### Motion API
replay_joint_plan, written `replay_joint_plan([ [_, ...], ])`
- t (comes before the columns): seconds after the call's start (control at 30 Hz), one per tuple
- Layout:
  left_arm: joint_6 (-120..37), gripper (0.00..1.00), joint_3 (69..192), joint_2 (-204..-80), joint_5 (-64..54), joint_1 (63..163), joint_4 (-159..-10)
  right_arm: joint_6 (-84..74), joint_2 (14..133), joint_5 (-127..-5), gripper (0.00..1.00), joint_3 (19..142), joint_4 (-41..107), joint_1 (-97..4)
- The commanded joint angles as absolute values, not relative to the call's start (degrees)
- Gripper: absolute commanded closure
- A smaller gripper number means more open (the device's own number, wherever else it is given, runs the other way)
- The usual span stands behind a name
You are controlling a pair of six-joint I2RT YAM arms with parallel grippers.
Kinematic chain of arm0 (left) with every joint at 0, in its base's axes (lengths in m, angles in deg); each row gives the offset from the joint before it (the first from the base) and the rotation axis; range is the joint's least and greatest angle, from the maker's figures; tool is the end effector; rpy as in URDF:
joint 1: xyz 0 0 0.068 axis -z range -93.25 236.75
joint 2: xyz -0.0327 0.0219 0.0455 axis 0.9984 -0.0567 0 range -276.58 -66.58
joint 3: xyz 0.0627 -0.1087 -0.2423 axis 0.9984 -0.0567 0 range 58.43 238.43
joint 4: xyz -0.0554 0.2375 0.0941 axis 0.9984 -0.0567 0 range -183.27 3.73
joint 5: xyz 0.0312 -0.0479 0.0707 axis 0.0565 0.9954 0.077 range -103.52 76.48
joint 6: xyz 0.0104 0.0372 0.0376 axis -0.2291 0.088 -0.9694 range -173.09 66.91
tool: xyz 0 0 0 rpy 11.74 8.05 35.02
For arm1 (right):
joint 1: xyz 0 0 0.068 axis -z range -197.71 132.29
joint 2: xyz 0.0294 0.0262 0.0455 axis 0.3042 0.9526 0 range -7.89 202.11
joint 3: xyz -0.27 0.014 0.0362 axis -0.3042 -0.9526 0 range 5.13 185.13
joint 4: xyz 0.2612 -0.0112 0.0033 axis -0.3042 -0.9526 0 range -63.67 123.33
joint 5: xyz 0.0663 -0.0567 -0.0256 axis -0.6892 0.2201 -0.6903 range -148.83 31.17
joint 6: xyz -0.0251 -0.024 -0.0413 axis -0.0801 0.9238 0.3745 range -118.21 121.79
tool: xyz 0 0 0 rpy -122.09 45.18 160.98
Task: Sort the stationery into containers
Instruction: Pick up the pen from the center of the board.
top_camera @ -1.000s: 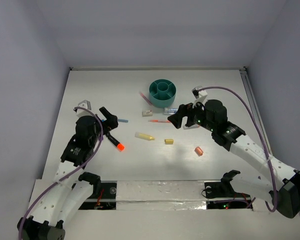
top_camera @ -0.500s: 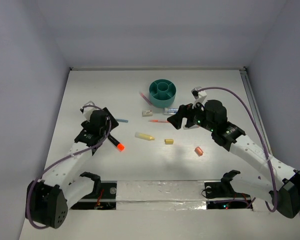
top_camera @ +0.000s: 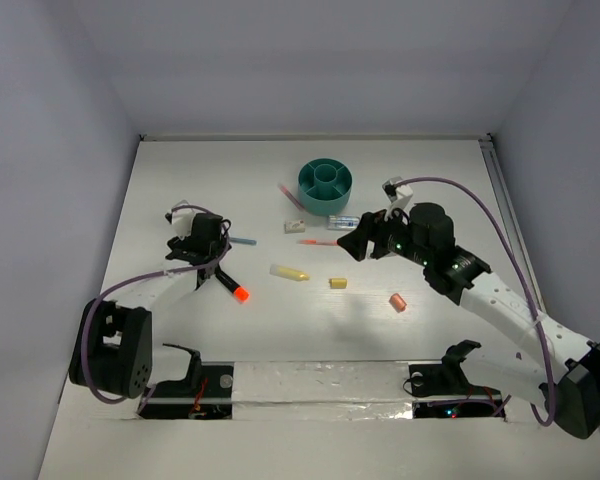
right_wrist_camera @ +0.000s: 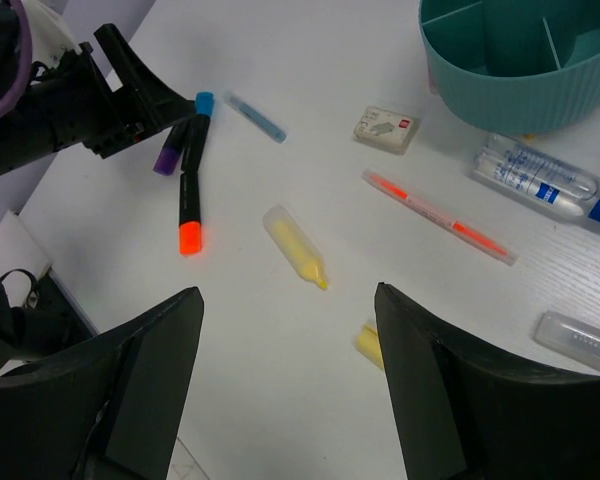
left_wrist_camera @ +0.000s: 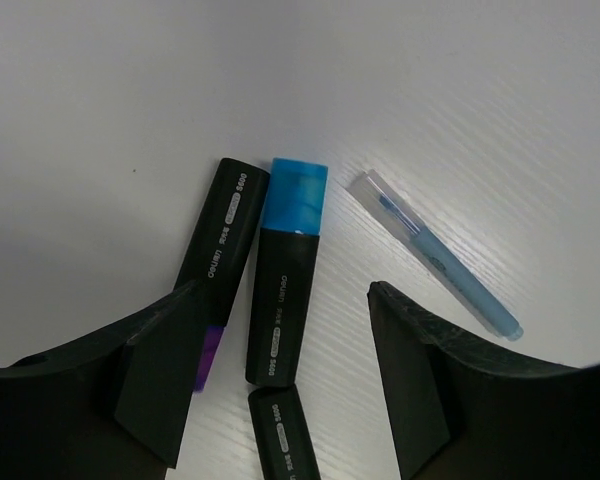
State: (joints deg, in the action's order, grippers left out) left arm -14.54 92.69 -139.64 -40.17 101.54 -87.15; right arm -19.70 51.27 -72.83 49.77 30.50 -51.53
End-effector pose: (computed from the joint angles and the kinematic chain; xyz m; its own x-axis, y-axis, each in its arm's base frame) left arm 0.2487 -0.0491 0.1918 -0.4170 -0.4658 -0.7804 -0.4674 0.8464 -0.2554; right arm 0.1951 0.1411 0.3044 -0.4985 0.0939 -0.8618 -0.5903 0.6912 0.4168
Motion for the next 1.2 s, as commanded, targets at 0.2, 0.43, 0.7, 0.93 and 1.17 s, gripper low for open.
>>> replay_joint_plan([
  [0.2,-16.96,0.43,95.43,-141.9,-37.96,99.05,-80.82,-19.92,48.89,-73.95,0.25,49.34,32.71,-51.81],
  [0.43,-17.49,0.44,96.49,-145.68,-36.98,99.05,-79.33,-19.92,48.89,-73.77,0.15,49.25,32.71,-51.81],
  [0.7,-17.58,0.48,97.02,-148.49,-39.09,99.05,-78.71,-19.83,49.06,-73.33,0.07,49.25,32.71,-51.81],
  [0.93,-17.67,0.53,98.16,-151.22,-39.79,98.53,-78.36,-19.83,49.06,-73.24,0.07,49.16,32.71,-51.81],
  [1.17,-17.4,0.54,98.51,-152.8,-39.71,97.21,-77.57,-19.83,49.24,-73.16,0.07,48.99,32.71,-51.81],
])
